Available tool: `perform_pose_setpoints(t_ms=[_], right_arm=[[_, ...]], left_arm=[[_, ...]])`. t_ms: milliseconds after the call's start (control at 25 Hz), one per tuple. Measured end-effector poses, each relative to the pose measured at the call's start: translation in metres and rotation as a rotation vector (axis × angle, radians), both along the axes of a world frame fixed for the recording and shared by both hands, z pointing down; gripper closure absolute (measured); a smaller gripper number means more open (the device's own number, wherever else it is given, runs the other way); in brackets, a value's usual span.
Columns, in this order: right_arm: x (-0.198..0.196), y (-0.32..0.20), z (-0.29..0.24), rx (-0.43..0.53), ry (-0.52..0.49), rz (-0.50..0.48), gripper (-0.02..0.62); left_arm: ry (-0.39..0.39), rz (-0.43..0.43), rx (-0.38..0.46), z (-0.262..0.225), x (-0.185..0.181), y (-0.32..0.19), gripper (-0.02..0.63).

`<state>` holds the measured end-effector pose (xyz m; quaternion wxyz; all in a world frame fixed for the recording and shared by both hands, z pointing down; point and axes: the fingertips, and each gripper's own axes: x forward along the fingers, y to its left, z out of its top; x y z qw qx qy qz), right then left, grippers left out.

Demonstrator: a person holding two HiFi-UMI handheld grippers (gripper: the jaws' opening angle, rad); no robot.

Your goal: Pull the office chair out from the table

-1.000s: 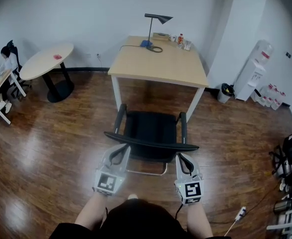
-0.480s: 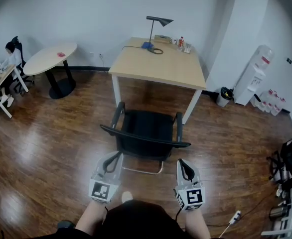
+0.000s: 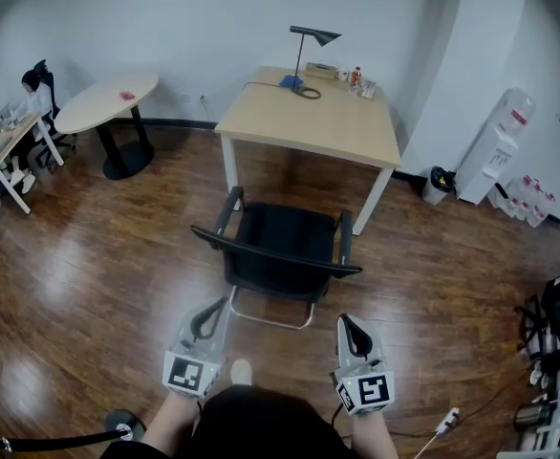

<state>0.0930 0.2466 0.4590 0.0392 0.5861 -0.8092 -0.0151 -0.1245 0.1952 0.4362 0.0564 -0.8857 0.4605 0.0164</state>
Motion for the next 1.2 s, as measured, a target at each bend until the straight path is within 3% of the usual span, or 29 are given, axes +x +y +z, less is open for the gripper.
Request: perform_pose_setpoints(t_ms=[440,1200], right_arm=[[0.017,0.012,0.004,-0.022,-0.003,-0.024,0.584],[0.018,0.002,0.012,-0.031,-0.026,-0.039,0.584]], left_arm=[[-0.009,-0.018,-0.026,0.009,0.016,0.016,0.604],[-0.04,-0.031,-0.05,0.024,0.002,0.012,0.604]])
